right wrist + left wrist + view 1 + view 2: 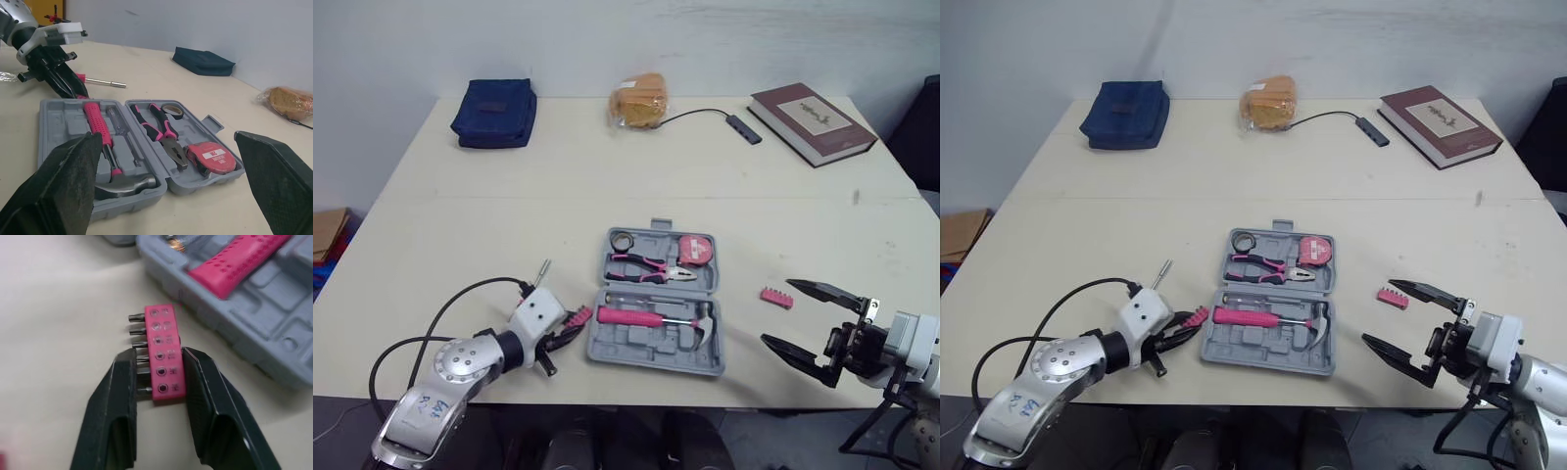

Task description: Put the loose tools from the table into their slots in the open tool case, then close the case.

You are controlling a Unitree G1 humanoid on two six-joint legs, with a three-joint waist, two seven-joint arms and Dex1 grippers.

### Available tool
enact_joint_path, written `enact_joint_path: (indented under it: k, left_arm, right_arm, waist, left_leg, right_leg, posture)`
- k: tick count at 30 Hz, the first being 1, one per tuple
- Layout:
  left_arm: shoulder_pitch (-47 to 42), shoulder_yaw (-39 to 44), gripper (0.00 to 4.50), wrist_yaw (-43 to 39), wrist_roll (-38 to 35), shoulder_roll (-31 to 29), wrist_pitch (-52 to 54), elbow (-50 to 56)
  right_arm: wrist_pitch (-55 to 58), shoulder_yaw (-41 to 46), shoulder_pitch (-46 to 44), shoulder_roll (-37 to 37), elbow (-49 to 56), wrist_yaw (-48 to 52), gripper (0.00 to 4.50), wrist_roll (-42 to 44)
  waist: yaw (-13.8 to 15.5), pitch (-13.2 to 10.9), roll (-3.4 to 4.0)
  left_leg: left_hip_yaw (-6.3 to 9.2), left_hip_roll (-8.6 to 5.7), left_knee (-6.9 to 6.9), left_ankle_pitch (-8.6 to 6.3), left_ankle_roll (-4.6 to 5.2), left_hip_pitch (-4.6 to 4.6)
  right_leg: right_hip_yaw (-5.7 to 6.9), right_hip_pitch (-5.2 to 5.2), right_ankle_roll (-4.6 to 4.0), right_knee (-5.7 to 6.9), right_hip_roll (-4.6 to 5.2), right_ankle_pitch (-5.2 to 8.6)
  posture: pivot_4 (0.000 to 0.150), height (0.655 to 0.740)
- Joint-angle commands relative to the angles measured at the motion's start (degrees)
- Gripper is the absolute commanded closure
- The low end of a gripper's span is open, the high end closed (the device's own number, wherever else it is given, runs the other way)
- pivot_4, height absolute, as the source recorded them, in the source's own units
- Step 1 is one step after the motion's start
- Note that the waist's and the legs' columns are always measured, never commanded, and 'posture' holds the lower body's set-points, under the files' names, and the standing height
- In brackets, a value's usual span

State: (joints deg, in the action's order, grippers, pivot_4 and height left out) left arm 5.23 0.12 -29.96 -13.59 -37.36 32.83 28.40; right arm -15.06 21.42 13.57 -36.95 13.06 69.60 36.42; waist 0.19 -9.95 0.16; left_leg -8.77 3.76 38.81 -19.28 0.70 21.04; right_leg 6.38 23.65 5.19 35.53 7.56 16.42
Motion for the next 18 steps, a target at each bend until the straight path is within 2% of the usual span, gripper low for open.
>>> enact_joint_path:
  k: [1, 5, 8, 11, 14, 18]
  left_arm:
    - [0.1, 5.3, 3.83, -5.8, -2.1, -1.9, -8.4, -1.0]
    - [-3.2, 7.4, 3.83, -16.7, -6.5, -5.9, -15.1, -1.6]
    - [-6.9, 5.5, 3.83, -23.6, -8.7, -9.1, -16.4, -1.1]
    - [-12.2, 1.6, 3.83, -27.3, -8.9, -12.3, -12.7, 0.4]
    - [-18.4, -6.3, 3.83, -31.0, -5.8, -15.7, -7.7, 2.2]
    - [-23.2, -12.5, 3.83, -31.2, -3.5, -15.9, -2.3, 3.5]
  right_arm:
    - [-1.1, 1.7, 0.0, 0.0, -0.2, 0.1, 0.00, 0.3]
    - [-1.3, 1.5, -0.6, -0.4, -1.3, 0.5, 0.00, -0.1]
    - [-1.2, 1.3, -1.1, -0.6, -1.9, 1.0, 0.00, -0.4]
    - [-1.2, 1.0, -1.3, -0.5, -2.2, 1.4, 0.00, -0.6]
    - [-1.3, 0.6, -1.5, -0.3, -2.6, 1.8, 0.00, -1.0]
    - [-1.8, 0.3, -1.6, -0.4, -2.9, 2.2, 0.00, -1.5]
  waist:
    - [-0.1, -0.1, -0.09]
    - [0.0, -0.1, -0.20]
    - [0.1, -0.1, -0.20]
    - [0.0, -0.1, -0.22]
    - [-0.1, -0.1, -0.22]
    - [-0.2, -0.2, -0.28]
  left_leg:
    - [0.02, 0.01, 0.00, 0.00, 0.00, 0.04]
    - [0.01, -0.04, 0.01, -0.03, 0.01, 0.14]
    - [0.00, -0.09, 0.03, -0.05, 0.04, 0.16]
    - [-0.02, -0.09, 0.03, -0.05, 0.04, 0.16]
    - [-0.04, -0.09, 0.03, -0.03, 0.02, 0.16]
    - [-0.07, -0.10, 0.07, 0.05, -0.13, 0.16]
  right_leg:
    - [0.04, 0.02, -0.01, 0.01, -0.01, 0.01]
    - [0.26, 0.07, -0.01, -0.03, 0.00, 0.01]
    - [0.36, 0.06, 0.02, -0.06, 0.02, -0.01]
    - [0.51, 0.06, 0.04, -0.06, -0.04, -0.02]
    - [0.53, 0.06, 0.07, -0.05, -0.07, -0.03]
    - [0.53, 0.06, 0.10, -0.04, -0.18, -0.05]
  posture:
    - [0.150, 0.7400]
    - [0.150, 0.7400]
    - [0.150, 0.7400]
    - [0.150, 0.7400]
    - [0.150, 0.7400]
    - [0.150, 0.7400]
